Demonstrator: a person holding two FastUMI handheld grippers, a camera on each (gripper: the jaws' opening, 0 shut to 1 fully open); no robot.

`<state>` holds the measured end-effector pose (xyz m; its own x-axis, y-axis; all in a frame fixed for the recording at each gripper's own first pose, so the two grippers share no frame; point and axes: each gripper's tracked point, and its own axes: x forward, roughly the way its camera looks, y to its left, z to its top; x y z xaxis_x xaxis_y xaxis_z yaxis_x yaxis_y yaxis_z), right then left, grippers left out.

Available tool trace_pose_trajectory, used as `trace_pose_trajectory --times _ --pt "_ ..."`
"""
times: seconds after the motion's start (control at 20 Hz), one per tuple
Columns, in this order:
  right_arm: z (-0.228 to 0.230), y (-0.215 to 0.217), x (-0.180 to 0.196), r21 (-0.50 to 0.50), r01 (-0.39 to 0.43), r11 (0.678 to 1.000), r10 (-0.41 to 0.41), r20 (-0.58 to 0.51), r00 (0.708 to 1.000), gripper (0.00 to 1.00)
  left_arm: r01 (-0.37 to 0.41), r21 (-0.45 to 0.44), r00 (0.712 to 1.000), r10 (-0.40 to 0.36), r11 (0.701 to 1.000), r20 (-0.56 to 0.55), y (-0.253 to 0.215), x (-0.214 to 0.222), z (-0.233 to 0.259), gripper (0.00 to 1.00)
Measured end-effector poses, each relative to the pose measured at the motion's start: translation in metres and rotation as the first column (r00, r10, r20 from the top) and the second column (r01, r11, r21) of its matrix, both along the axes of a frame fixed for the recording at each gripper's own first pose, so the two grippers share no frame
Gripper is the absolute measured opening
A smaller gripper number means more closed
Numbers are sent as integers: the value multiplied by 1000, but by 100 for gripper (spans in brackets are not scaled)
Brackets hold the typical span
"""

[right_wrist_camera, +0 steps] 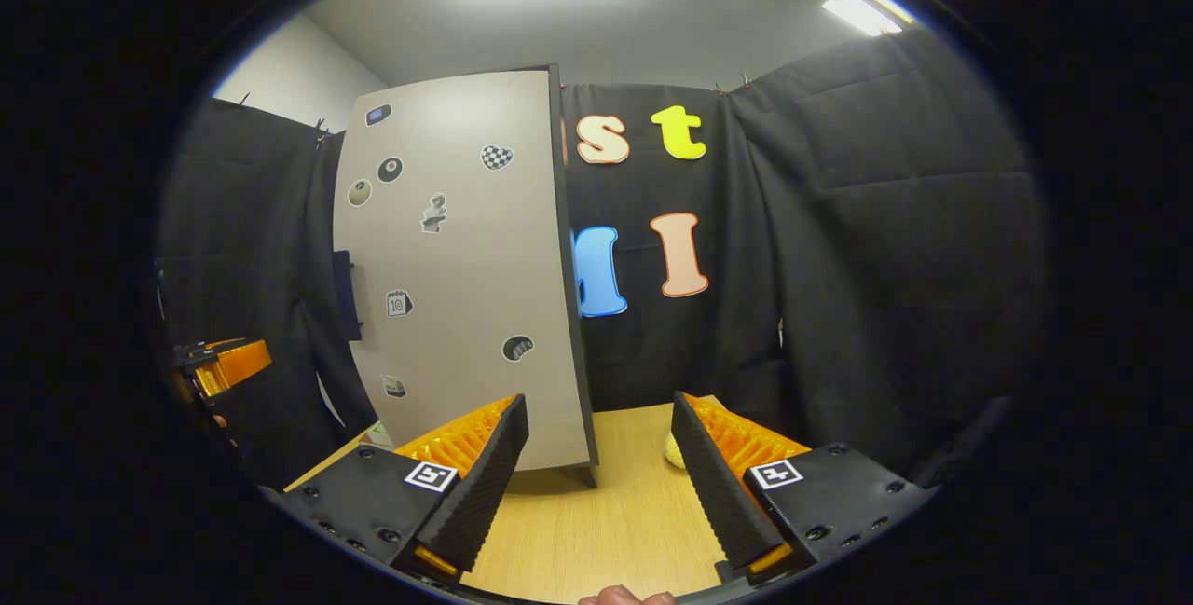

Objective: Open the cabinet door with the right hand, grasp the bottle in the cabinet with the left hand and place it on the coaster, then close the cabinet door with the right hand.

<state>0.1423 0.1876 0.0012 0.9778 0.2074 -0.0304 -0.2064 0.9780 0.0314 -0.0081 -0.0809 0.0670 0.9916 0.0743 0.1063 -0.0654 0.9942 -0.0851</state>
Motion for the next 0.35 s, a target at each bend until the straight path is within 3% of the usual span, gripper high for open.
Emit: trace_pose_trajectory --times 0.35 --pt "-3 -20 27 17 -132 991 132 2 991 98 -138 -69 990 136 988 -28 -25 -14 -1 83"
